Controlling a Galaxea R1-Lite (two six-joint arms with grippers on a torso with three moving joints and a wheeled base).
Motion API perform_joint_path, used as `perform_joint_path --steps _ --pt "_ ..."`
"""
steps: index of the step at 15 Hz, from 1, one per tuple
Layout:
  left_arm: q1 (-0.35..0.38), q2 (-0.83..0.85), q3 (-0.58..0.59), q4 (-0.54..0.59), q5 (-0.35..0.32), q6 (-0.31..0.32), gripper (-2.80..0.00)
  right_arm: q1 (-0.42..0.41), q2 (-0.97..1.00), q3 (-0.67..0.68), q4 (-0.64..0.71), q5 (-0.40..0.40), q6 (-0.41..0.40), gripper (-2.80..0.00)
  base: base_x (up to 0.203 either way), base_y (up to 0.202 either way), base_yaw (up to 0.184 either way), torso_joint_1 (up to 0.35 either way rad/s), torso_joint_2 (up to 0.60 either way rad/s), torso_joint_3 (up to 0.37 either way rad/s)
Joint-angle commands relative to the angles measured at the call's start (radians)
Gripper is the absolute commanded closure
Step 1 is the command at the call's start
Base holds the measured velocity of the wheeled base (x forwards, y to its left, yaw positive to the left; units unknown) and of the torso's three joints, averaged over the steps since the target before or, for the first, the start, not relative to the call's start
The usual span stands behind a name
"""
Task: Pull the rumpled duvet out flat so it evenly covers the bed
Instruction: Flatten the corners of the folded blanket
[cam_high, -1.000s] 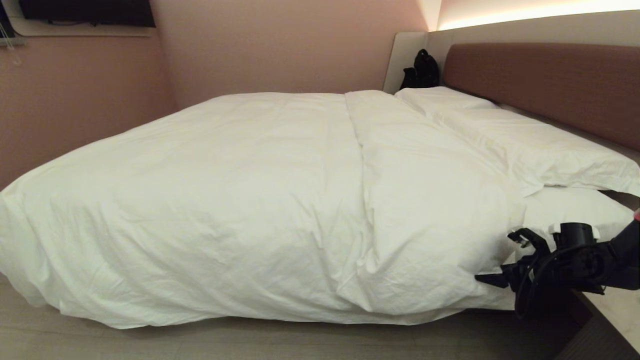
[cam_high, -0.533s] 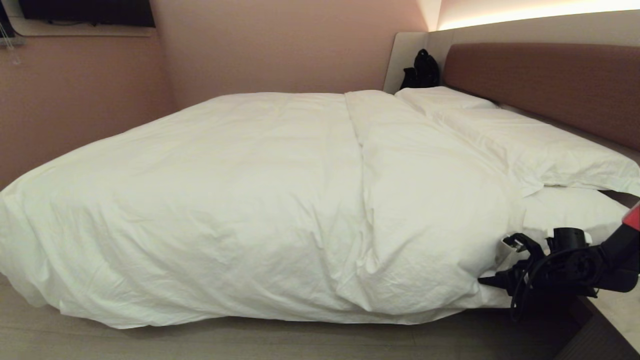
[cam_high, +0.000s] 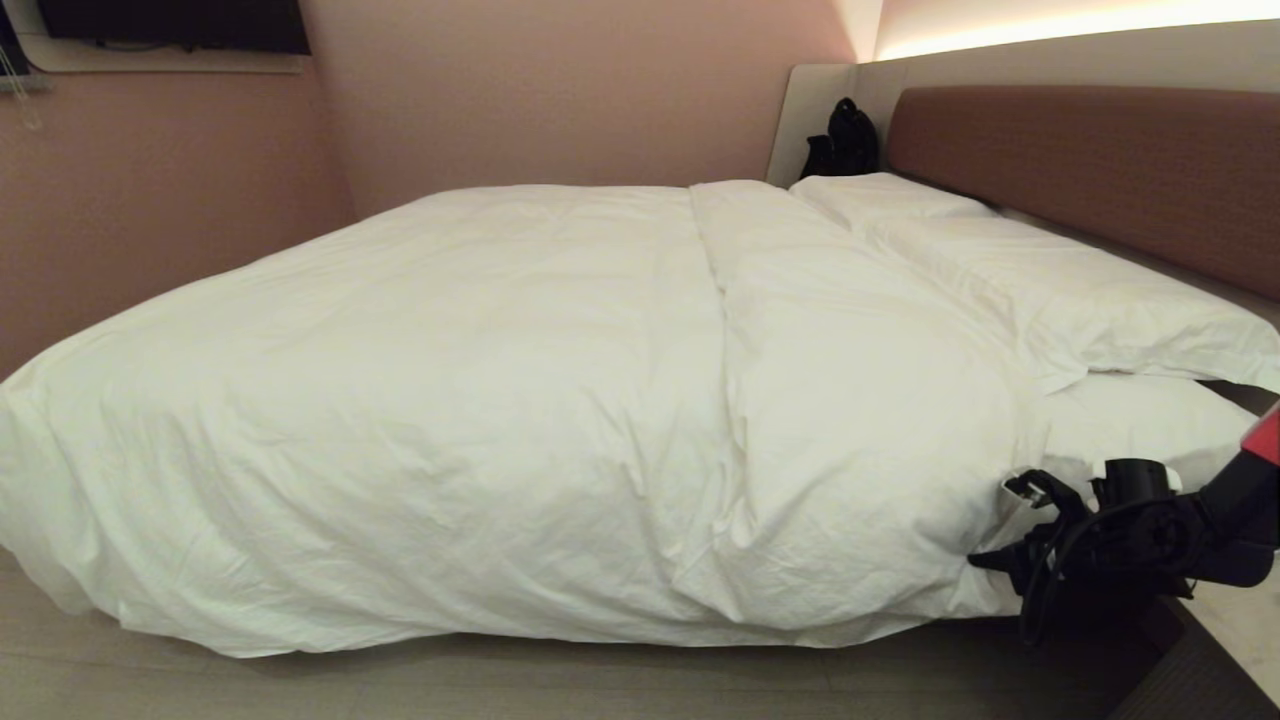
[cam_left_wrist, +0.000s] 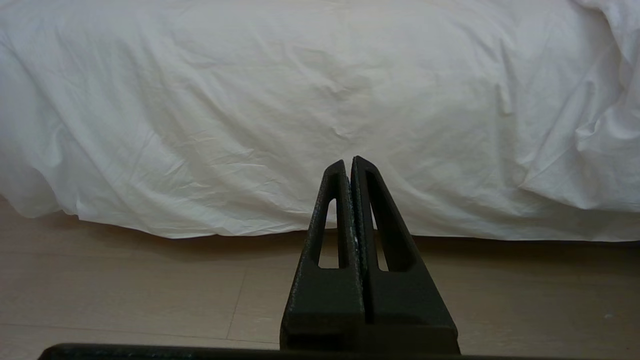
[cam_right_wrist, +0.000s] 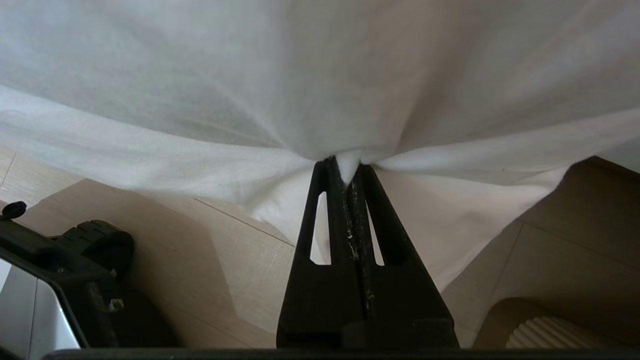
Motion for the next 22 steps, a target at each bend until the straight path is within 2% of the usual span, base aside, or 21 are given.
perform_joint_path --steps 1,7,10,12,15,22 --pt "0.0 0.0 0.0 0.0 0.0 0.0 0.0 -0.001 -0.027 0.013 -0.002 -0.002 -0.003 0.0 0.0 0.0 0.0 0.0 0.0 0.0" --pt "0.0 0.0 0.0 0.0 0.0 0.0 0.0 -0.009 -0.217 0.163 0.004 -0.047 -0.012 0.0 0.0 0.0 0.0 0.0 0.0 0.0" --pt "0.0 0.0 0.002 0.0 0.0 0.0 0.0 -0.01 -0.293 0.23 0.064 -0.188 -0.016 0.0 0.0 0.0 0.0 0.0 0.0 0.0" --pt "0.0 0.0 0.0 0.0 0.0 0.0 0.0 -0.031 -0.344 0.245 0.175 -0.234 -0.054 0.0 0.0 0.0 0.0 0.0 0.0 0.0" --pt "0.0 0.0 0.0 0.0 0.0 0.0 0.0 -0.098 -0.371 0.262 0.256 -0.24 -0.153 0.0 0.0 0.0 0.0 0.0 0.0 0.0" --pt "0.0 0.0 0.0 0.0 0.0 0.0 0.0 -0.117 -0.386 0.304 0.248 -0.236 -0.181 0.0 0.0 0.0 0.0 0.0 0.0 0.0"
